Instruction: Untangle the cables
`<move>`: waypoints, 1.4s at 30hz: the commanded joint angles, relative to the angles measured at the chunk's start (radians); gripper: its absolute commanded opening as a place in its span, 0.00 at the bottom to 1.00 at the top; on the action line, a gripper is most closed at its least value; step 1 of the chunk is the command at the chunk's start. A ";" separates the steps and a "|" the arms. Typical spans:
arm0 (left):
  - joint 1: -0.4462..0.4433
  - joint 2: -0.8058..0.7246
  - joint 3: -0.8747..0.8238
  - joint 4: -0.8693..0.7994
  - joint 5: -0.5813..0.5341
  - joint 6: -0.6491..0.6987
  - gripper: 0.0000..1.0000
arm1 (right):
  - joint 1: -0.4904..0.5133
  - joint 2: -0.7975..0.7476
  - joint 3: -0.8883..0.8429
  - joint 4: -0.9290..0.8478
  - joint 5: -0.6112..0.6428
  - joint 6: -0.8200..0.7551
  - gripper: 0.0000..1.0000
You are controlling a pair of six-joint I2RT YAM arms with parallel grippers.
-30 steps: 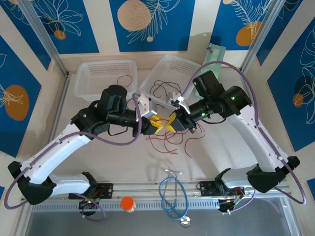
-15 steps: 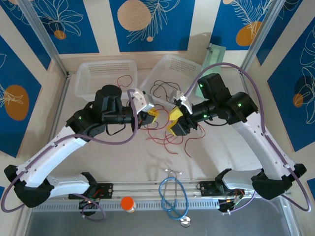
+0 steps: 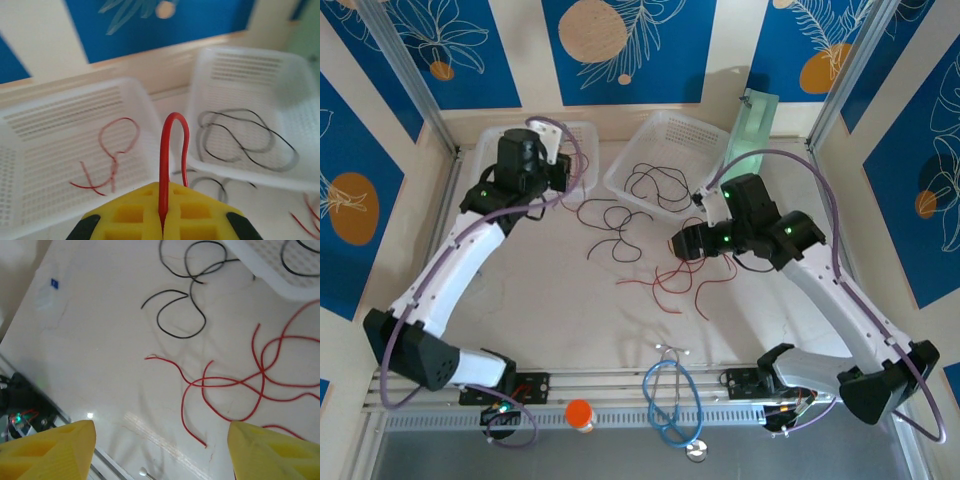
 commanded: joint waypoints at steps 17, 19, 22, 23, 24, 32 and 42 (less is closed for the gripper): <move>0.194 0.528 0.202 0.428 -0.162 -0.009 0.00 | -0.013 -0.076 -0.364 0.176 0.098 0.380 0.74; 0.194 0.586 0.208 0.421 -0.166 -0.021 0.00 | -0.017 -0.077 -0.386 0.188 0.098 0.393 0.74; 0.196 0.651 0.202 0.400 -0.168 -0.048 0.00 | -0.026 -0.080 -0.405 0.175 0.128 0.406 0.75; 0.198 0.667 0.202 0.388 -0.166 -0.057 0.00 | -0.034 -0.081 -0.406 0.158 0.147 0.409 0.75; 0.199 0.676 0.201 0.377 -0.163 -0.064 0.03 | -0.041 -0.083 -0.406 0.143 0.167 0.405 0.76; 0.208 0.588 0.226 0.311 -0.015 -0.068 0.81 | -0.247 -0.055 -0.441 0.100 0.169 0.333 0.83; 0.207 0.365 0.260 0.176 0.049 -0.093 1.00 | -0.421 0.123 -0.462 0.245 0.104 0.254 0.81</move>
